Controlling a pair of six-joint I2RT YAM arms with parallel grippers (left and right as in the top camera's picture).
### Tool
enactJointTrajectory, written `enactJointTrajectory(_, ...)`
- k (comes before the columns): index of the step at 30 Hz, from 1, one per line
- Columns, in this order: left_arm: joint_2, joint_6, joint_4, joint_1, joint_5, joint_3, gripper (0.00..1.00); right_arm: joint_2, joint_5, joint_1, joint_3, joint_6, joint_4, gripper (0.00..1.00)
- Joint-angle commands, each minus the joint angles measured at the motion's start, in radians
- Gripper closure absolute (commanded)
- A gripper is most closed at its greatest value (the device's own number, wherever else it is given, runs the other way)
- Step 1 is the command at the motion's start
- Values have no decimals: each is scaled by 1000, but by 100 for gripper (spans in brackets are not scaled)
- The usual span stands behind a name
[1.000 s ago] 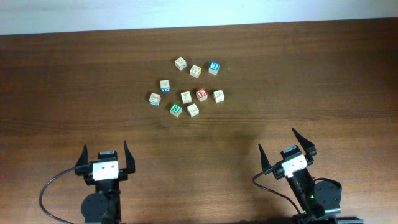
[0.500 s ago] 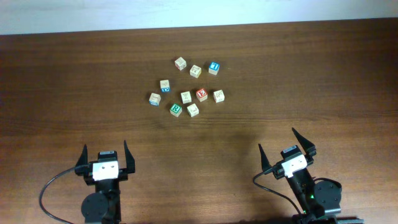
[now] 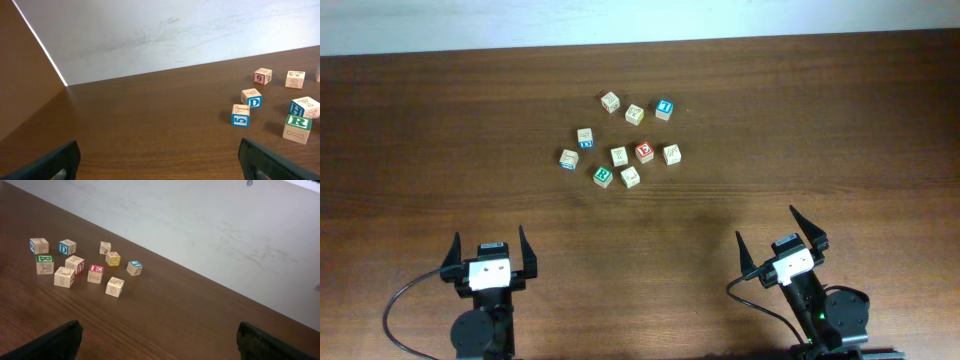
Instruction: Rotate 5 blocks
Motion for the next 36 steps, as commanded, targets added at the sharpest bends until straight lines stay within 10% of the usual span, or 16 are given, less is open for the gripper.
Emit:
enactJointTrajectory(1, -10, 16, 2, -4, -14, -6, 1, -8, 5, -3, -10, -2, 2, 2)
enactJointTrajectory(36, -8, 0, 42, -4, 69, 5, 1, -8, 9, -4, 16, -2, 56, 2)
